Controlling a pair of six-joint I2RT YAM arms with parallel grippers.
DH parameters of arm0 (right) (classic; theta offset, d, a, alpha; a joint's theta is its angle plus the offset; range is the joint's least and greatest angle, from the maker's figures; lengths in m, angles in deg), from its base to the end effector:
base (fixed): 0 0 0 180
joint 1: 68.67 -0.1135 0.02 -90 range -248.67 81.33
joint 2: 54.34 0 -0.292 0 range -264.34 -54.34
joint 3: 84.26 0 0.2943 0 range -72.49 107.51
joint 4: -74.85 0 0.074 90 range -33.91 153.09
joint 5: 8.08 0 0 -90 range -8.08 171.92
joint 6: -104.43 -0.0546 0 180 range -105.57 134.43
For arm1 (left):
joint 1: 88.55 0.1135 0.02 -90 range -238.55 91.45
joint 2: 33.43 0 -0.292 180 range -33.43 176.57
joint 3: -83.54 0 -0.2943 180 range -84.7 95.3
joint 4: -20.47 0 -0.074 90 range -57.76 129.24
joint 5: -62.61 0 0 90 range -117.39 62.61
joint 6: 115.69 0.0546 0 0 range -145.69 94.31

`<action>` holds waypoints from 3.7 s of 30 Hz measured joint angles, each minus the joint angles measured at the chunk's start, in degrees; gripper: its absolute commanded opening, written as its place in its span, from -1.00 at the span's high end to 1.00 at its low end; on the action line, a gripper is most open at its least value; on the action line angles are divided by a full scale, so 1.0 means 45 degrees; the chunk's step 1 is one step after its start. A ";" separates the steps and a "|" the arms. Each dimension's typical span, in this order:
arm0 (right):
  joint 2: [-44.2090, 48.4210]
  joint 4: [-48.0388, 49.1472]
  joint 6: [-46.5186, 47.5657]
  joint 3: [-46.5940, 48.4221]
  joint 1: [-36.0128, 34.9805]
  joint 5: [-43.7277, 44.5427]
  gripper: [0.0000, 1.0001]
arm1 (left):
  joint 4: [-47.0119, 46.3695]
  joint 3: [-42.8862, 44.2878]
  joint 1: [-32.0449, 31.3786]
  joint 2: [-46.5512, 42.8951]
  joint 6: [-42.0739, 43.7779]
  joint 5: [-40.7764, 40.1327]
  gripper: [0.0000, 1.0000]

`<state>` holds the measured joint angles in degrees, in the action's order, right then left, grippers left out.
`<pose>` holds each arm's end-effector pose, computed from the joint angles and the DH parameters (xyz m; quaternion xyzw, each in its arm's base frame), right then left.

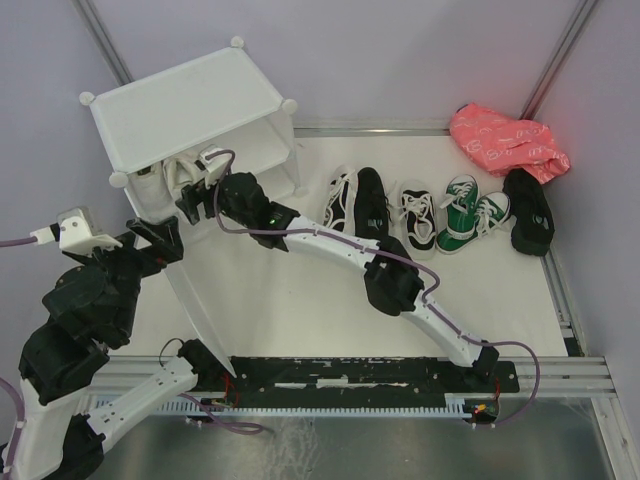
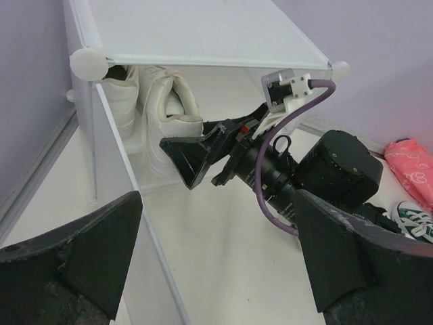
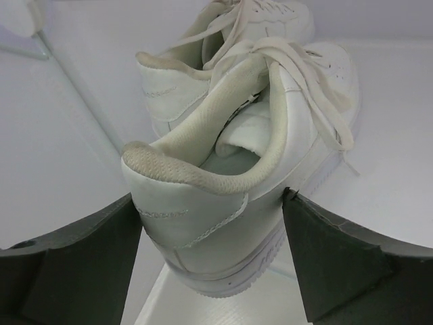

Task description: Place and organize the shoes in the shoe cabinet

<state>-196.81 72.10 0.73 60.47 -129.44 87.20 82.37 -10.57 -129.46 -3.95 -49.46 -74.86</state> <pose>0.3335 0.5857 0.3019 -0.2535 0.6633 0.3995 0.5798 0.0558 0.0049 0.4917 -0.1667 0.7103 -0.0776 0.6794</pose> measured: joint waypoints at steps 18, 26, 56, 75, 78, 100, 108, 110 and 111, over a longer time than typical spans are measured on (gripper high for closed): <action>-0.0505 0.0461 0.0141 0.0627 -0.0121 0.0962 1.00 | 0.0165 0.0068 0.0000 -0.0029 -0.0005 -0.0005 -0.98; -0.0471 0.1122 0.0879 0.0325 -0.0219 0.1263 1.00 | 0.0165 0.0151 0.0000 -0.0029 0.0000 -0.0005 -0.98; -0.2589 0.2497 0.2545 0.3881 -0.0146 0.1637 1.00 | 0.0155 0.0267 0.0000 0.0058 0.0529 -0.0107 -0.98; -0.2278 0.5867 0.1996 0.0651 -0.0083 0.1996 1.00 | 0.0112 0.0141 0.0000 0.0155 0.0529 -0.0097 -0.98; -0.2288 0.5785 0.2079 0.0724 -0.0083 0.2113 1.00 | 0.0112 0.0107 0.0000 0.0165 0.0529 -0.0102 -0.98; 0.0316 0.6674 0.0471 -0.5357 0.0520 0.1622 -0.99 | -0.0364 0.0107 0.0000 0.1054 0.0539 0.0044 -0.98; 0.3269 0.5935 0.0321 -0.8607 0.1107 0.1447 -0.99 | -0.0593 0.1069 0.0000 0.2866 0.0840 0.0301 -0.69; 0.3774 0.5489 0.0325 -0.8738 0.1239 0.1365 -0.99 | -0.0476 0.1598 0.0000 0.3619 0.0874 0.0306 -0.44; 0.4031 0.5319 0.0321 -0.8918 0.1326 0.1292 -0.99 | -0.0359 0.1948 0.0000 0.4041 0.0874 0.0296 -0.37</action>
<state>-178.67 96.04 2.17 20.34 -123.47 93.01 80.75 -1.81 -129.46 14.23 -45.53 -73.52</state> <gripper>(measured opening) 0.992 0.792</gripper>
